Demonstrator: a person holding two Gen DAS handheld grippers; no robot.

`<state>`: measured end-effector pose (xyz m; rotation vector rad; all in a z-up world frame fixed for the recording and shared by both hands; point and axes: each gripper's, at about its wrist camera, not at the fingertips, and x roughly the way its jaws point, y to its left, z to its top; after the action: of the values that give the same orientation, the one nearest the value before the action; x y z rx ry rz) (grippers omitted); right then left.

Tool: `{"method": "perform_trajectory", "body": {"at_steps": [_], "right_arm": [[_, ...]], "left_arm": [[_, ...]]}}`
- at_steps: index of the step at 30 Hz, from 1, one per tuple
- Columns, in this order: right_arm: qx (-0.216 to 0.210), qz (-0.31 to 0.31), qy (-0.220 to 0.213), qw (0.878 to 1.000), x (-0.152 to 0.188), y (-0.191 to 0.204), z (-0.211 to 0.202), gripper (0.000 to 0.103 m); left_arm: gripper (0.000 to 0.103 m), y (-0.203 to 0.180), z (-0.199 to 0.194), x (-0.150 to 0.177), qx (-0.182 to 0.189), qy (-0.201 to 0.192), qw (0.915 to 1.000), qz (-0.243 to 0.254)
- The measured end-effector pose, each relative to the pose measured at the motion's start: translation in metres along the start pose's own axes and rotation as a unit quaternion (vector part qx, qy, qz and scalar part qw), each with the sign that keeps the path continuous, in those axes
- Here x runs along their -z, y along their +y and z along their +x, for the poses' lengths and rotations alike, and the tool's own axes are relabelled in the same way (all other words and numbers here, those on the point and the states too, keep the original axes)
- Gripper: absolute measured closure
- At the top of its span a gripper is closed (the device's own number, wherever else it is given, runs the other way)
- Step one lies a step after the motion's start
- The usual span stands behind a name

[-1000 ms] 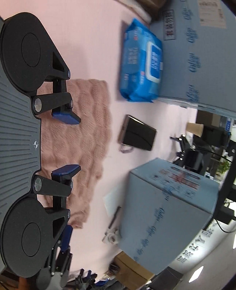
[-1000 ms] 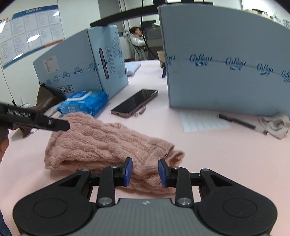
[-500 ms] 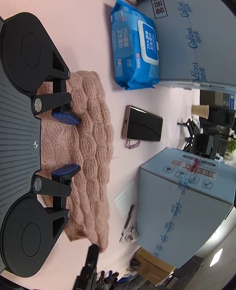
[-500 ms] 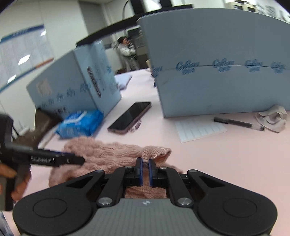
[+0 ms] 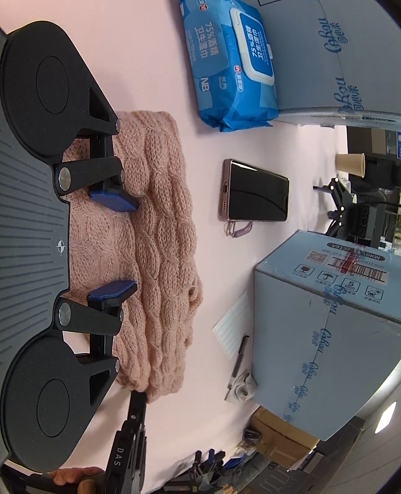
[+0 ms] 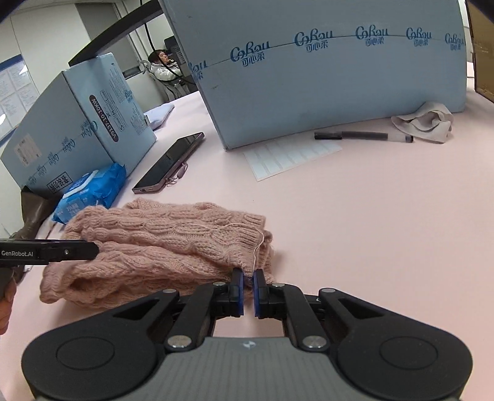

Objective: Fold clothes
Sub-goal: 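Press the folded sweater flat with both grippers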

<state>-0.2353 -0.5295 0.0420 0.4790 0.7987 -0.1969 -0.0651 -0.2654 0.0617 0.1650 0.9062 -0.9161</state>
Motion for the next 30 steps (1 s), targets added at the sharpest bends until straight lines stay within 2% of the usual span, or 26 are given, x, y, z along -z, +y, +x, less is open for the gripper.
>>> {"method": "perform_trajectory", "body": {"at_steps": [1,3,4,6,9,12,14,16,19,21,24,28,30], "right_arm": [[0.000,-0.007,0.002,1.000,-0.001,0.001,-0.003,0.087],[0.012,-0.022,-0.004,1.000,-0.005,0.000,-0.018,0.065],[0.020,-0.026,-0.010,0.999,-0.007,-0.001,-0.026,0.063],[0.035,-0.036,-0.034,0.998,-0.012,-0.001,-0.042,0.069],[0.001,-0.076,-0.077,0.994,-0.027,0.018,-0.058,0.080],[-0.044,-0.129,-0.056,0.989,-0.033,0.056,-0.035,0.087],[-0.034,-0.173,-0.032,0.984,-0.027,0.075,-0.008,0.087],[0.003,-0.194,-0.023,0.981,-0.024,0.081,0.013,0.087],[0.039,-0.152,0.003,0.988,-0.024,0.052,0.038,0.090],[0.018,-0.129,0.004,0.992,-0.023,0.033,0.043,0.090],[0.021,-0.141,0.006,0.990,-0.023,0.036,0.046,0.090],[0.014,-0.127,0.003,0.992,-0.026,0.037,0.035,0.089],[0.011,-0.125,-0.019,0.992,-0.029,0.040,0.017,0.087]], "left_arm": [[0.054,-0.001,-0.003,-0.001,0.002,-0.002,1.0000,0.002],[0.054,-0.002,-0.009,-0.002,0.007,-0.009,0.9999,0.006],[0.054,-0.002,-0.013,-0.003,0.010,-0.015,0.9998,0.008],[0.054,-0.004,-0.019,-0.004,0.015,-0.024,0.9996,0.010],[0.054,-0.007,-0.021,-0.006,0.019,-0.029,0.9992,0.018],[0.054,-0.012,-0.013,-0.008,0.024,-0.020,0.9994,0.015],[0.054,-0.015,-0.006,-0.007,0.025,-0.010,0.9994,0.021],[0.054,-0.018,0.001,-0.004,0.022,0.000,0.9993,0.030],[0.054,-0.013,0.010,0.001,0.020,0.011,0.9992,0.032],[0.052,-0.005,0.016,0.003,0.026,0.012,0.9994,0.021],[0.052,-0.002,0.011,-0.001,0.032,0.013,0.9994,0.004],[0.052,-0.007,-0.018,-0.009,0.039,-0.024,0.9986,0.026],[0.052,-0.003,-0.024,-0.012,0.033,-0.034,0.9986,0.022]]}}
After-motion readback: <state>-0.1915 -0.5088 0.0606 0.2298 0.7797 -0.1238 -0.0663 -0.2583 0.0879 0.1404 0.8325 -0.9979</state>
